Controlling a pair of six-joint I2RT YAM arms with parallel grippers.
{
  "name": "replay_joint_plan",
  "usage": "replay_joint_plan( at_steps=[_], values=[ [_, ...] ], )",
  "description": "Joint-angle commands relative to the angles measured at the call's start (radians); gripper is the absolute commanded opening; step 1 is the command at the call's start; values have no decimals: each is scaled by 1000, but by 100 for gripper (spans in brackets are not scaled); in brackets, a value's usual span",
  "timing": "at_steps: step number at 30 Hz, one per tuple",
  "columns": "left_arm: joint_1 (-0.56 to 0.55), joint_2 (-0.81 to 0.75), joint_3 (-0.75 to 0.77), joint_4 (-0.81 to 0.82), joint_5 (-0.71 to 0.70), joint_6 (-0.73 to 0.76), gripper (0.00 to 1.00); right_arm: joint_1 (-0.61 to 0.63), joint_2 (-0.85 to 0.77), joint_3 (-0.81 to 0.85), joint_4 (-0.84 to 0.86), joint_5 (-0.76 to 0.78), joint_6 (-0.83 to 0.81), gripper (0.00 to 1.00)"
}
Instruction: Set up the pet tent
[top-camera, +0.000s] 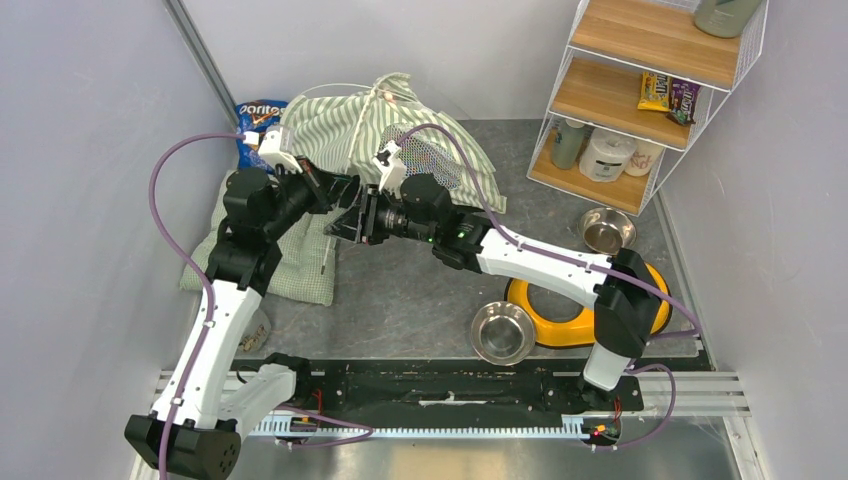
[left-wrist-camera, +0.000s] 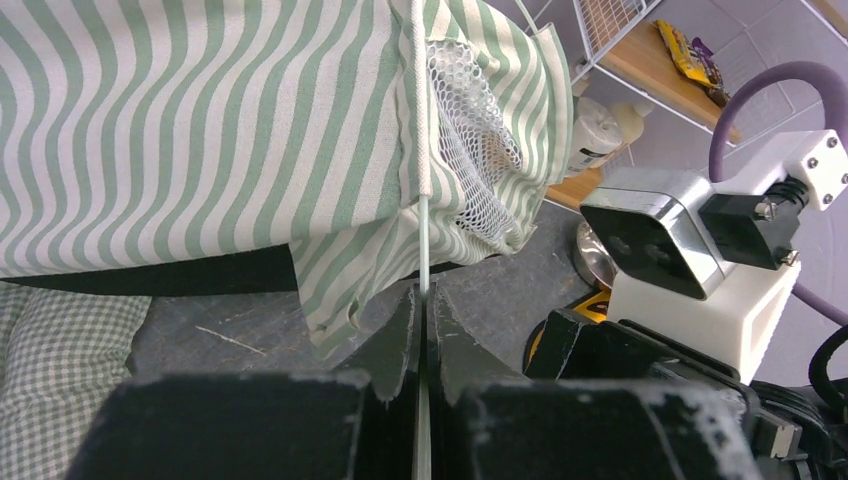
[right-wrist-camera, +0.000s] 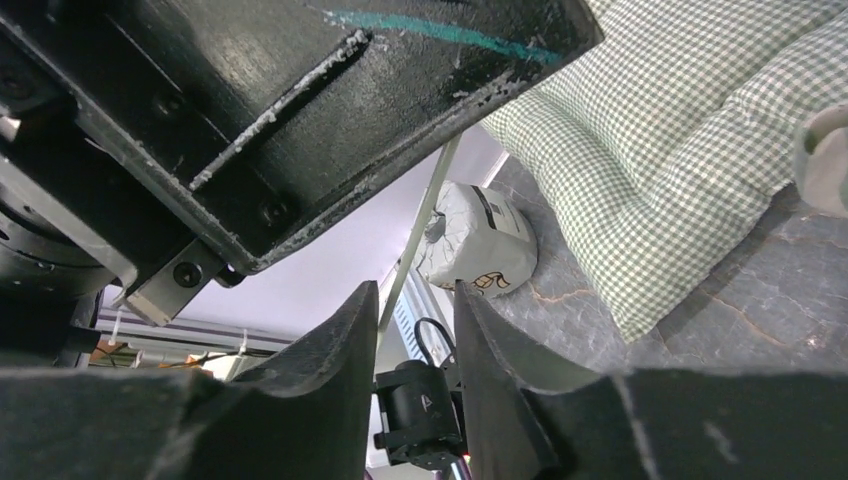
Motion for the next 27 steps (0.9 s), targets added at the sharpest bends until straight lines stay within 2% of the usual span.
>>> replay_joint_plan(
  at_steps=[1, 6, 8, 10, 12, 14, 15, 19, 21, 25, 27],
  values=[
    [3, 11, 2, 70, 23, -28, 2, 9, 19, 62, 26, 31, 35, 35],
    [3, 4, -5, 68, 40, -18, 2, 9, 30, 66, 34, 27, 59, 25],
    [3, 0, -13, 67, 42, -19, 2, 9, 35, 71, 30, 24, 64, 31],
    [3, -5, -18, 67, 42, -20, 2, 10, 41, 73, 31, 23, 71, 31],
    [1, -7, -20, 66, 38, -19, 2, 9, 45, 74, 32, 19, 76, 20],
    [3, -7, -17, 63, 36, -15, 2, 9, 39, 73, 31, 20, 82, 4],
    [3, -7, -14, 61, 34, -10, 2, 9, 32, 72, 27, 21, 83, 0],
    [3, -3, 30, 30, 44, 15, 4, 8, 1, 68, 2, 23, 106, 0],
    [3, 1, 68, 10, 68, 33, 13, 4, -20, 64, -6, 18, 134, 0],
    [3, -6, 101, -5, 64, 73, 48, -9, -38, 56, 4, -7, 228, 0],
    [3, -6, 106, 0, 44, 92, 58, -22, -37, 47, 31, -36, 294, 0]
  ],
)
